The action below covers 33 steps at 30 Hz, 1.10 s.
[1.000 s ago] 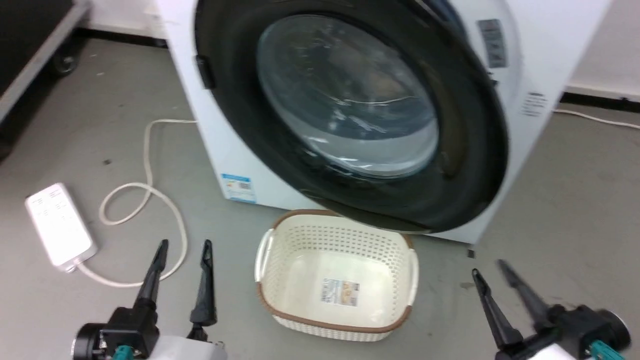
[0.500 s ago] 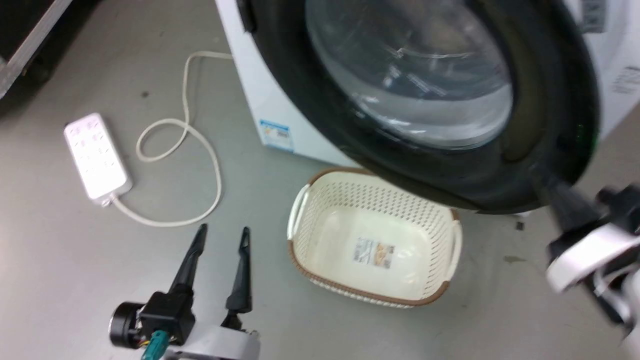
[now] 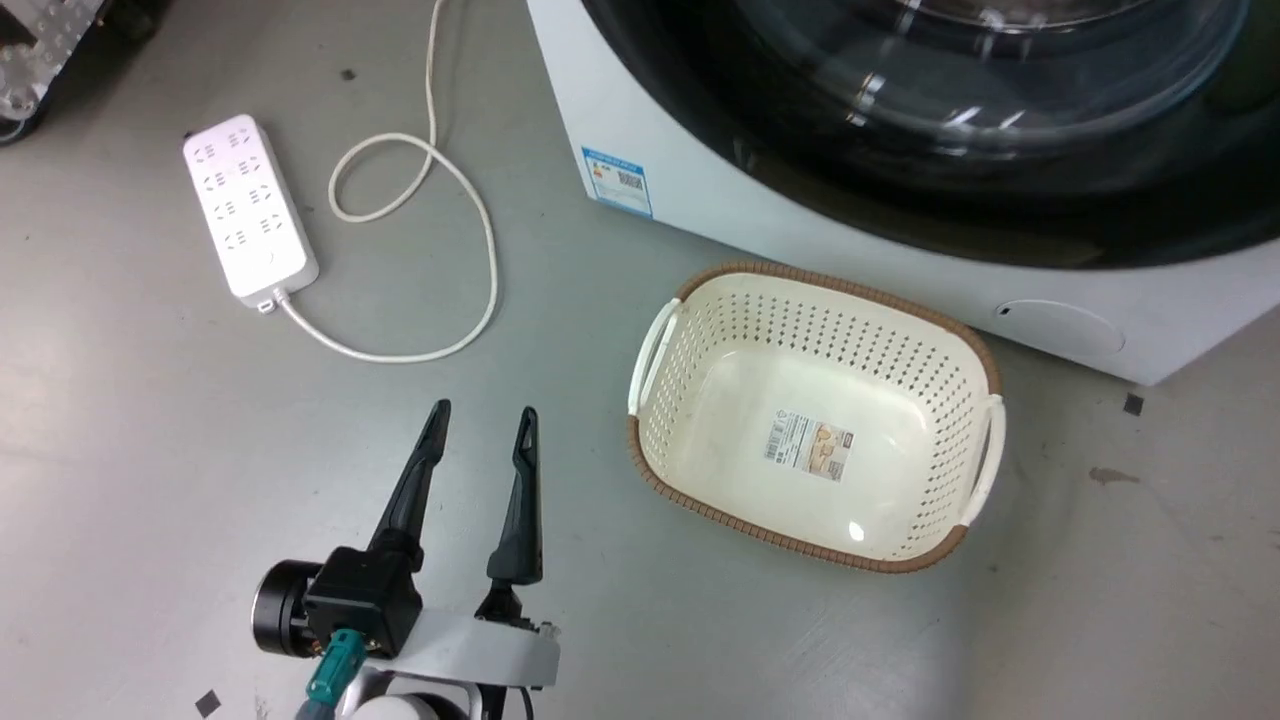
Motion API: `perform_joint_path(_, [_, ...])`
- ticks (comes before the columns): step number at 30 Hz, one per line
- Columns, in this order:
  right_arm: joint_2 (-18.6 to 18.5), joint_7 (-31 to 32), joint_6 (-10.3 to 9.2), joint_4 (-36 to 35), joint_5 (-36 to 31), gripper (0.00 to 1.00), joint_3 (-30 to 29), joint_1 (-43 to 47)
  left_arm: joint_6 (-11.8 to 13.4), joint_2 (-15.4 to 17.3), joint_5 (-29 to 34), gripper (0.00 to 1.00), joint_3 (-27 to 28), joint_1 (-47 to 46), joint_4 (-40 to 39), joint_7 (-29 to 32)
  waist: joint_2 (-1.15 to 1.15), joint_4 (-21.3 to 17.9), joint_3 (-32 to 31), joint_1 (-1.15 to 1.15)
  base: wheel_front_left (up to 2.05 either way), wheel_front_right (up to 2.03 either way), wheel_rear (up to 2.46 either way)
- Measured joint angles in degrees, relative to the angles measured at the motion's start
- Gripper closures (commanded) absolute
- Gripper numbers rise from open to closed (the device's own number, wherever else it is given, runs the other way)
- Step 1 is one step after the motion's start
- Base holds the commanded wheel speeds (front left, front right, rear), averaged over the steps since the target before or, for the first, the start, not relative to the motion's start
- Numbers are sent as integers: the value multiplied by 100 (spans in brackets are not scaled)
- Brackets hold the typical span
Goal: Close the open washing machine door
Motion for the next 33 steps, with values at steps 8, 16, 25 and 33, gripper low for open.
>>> perform_joint_path(8, [-12, -110, 14, 572, 68, 100, 172, -502, 100, -2, -32, 0, -107, -152, -2, 0, 0, -51, 76, 0, 0, 0, 0])
perform_joint_path(16, [222, -606, -3, 725, 405, 0, 557, -260, 29, -7, -30, 0, 88, -139, 181, 0, 0, -269, -341, -1, 0, 0, 0])
perform_joint_path(25, [1274, -858, -3, -1424, -806, 0, -412, 2343, -370, 1, 20, 0, 699, 365, 534, 0, 0, -1195, -1386, -3, 0, 0, 0])
perform_joint_path(33, [2527, -858, -3, -2646, -1767, 0, -1395, 4218, -475, -3, 126, 0, 935, 561, 768, 0, 0, -1852, -1819, -2, 0, 0, 0])
